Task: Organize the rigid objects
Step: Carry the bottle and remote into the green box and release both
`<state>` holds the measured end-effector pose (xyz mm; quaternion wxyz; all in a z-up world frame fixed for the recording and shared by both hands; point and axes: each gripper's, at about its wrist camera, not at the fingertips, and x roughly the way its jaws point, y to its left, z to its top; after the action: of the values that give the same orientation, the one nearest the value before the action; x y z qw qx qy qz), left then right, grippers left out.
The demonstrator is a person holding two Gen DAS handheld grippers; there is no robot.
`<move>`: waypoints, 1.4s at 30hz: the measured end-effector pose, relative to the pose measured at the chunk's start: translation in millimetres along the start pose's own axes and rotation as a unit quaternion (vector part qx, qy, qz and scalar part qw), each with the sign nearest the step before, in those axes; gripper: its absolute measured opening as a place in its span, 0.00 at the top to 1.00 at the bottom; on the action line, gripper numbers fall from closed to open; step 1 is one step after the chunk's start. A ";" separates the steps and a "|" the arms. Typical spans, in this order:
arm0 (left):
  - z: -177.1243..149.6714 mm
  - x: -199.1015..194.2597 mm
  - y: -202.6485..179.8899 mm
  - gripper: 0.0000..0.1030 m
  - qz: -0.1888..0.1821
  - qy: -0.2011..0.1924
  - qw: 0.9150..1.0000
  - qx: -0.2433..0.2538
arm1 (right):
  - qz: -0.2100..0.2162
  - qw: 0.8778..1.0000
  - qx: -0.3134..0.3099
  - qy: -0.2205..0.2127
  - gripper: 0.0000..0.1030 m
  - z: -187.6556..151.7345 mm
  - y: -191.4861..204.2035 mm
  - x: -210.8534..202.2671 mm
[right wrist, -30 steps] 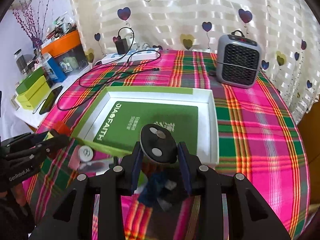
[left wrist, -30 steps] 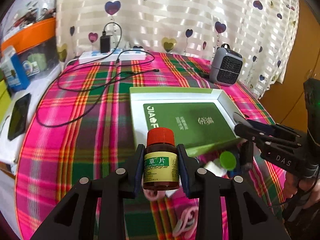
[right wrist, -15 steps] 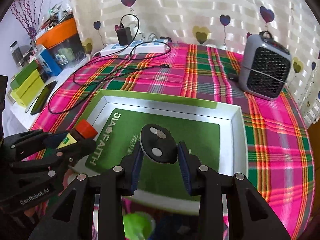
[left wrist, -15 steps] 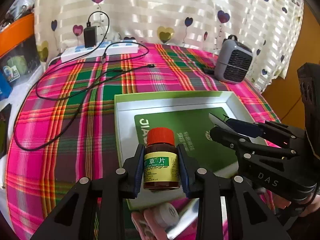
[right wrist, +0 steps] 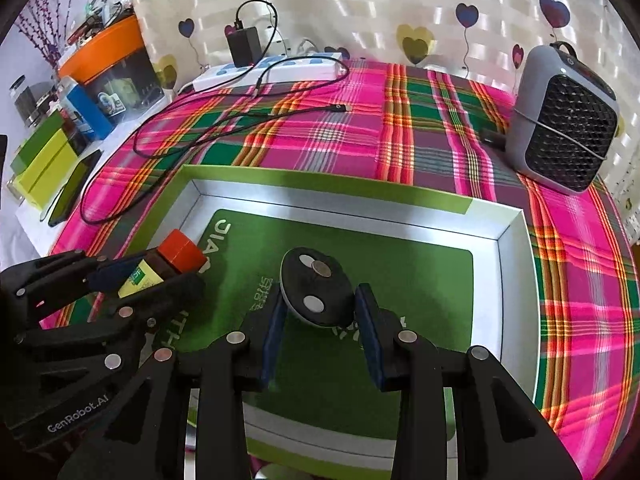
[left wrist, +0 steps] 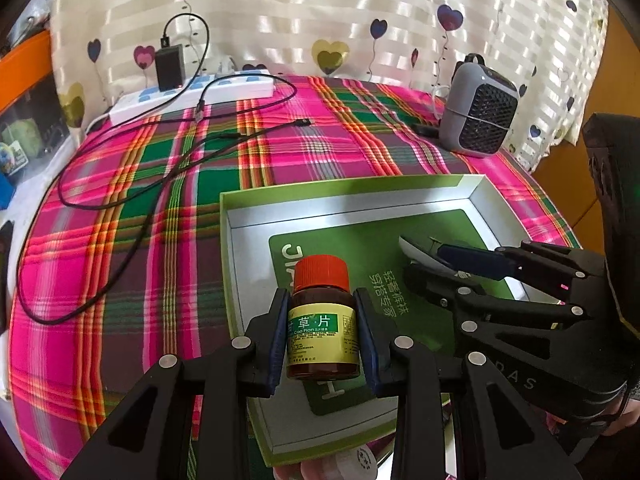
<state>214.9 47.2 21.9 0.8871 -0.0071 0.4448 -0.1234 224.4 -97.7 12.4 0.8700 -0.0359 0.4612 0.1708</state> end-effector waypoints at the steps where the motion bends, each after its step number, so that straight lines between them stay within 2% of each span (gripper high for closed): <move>1: -0.1 0.5 -1.2 0.70 0.001 0.000 1.000 0.002 | 0.000 1.000 0.001 0.000 0.64 0.1 -0.4 0.5; 13: 0.2 4.0 -6.6 0.70 0.014 0.006 1.000 0.015 | 0.002 1.000 0.010 -0.001 0.64 0.4 -3.2 2.8; 18: 0.9 4.2 -5.5 0.70 0.006 0.008 1.000 0.012 | -0.003 1.000 0.017 -0.004 0.54 0.3 -5.3 2.4; 24: 0.0 0.7 -4.0 0.68 0.003 0.004 1.000 0.007 | -0.006 1.000 0.024 -0.008 0.53 -1.4 -7.2 -0.2; 34: -3.8 -21.4 -3.8 0.66 0.005 -0.016 1.000 0.003 | -0.006 0.999 0.030 -0.027 0.53 -5.9 -5.8 -15.8; 42: -14.9 -51.6 -12.0 0.66 0.001 -0.042 0.999 0.004 | -0.004 0.998 0.042 -0.053 0.53 -16.6 -6.8 -43.3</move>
<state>171.0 48.7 55.0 0.9051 -0.0087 0.4067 -0.1236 191.2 -119.2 37.5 0.8945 0.0082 0.4212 0.1496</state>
